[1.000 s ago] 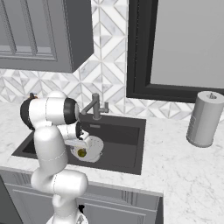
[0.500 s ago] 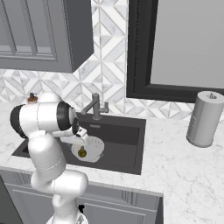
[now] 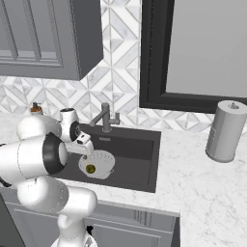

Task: Put the colander in the sink, put the kiwi in the colander, and turn on the sink faucet and pour water over the colander.

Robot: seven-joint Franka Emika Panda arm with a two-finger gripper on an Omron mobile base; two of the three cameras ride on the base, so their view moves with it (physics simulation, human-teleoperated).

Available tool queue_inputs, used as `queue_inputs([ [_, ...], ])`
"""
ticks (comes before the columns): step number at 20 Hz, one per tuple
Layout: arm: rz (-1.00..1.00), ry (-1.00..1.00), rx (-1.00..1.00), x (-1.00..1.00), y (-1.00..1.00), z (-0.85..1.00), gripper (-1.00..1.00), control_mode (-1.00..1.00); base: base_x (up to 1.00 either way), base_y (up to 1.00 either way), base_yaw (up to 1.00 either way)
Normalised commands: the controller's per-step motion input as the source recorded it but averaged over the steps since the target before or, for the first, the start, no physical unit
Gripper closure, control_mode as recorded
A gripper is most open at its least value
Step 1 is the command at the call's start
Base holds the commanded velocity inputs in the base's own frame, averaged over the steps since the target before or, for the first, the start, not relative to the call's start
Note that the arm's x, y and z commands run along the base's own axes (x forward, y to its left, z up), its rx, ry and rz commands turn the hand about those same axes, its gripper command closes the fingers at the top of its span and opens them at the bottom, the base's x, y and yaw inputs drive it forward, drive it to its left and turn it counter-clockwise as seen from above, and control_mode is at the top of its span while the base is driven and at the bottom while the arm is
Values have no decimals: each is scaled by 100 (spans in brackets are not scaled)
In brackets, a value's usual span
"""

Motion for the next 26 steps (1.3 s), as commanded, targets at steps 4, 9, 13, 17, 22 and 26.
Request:
queue_inputs([
  [4, 2, -1, 0, -78, 3, 11, -100, -100, 0, 0, 0],
  [9, 2, -7, 8, -57, -16, 42, -100, -100, 0, 0, 0],
  [13, 7, -3, 17, -10, -51, 70, -100, -100, 0, 0, 0],
  [17, 8, -1, 13, -4, -72, 54, -100, -100, 0, 0, 0],
  [22, 5, -5, 2, -1, -62, 11, -100, -100, 0, 0, 0],
  [26, 5, -13, 0, 0, -61, 1, -100, -100, 0, 0, 0],
])
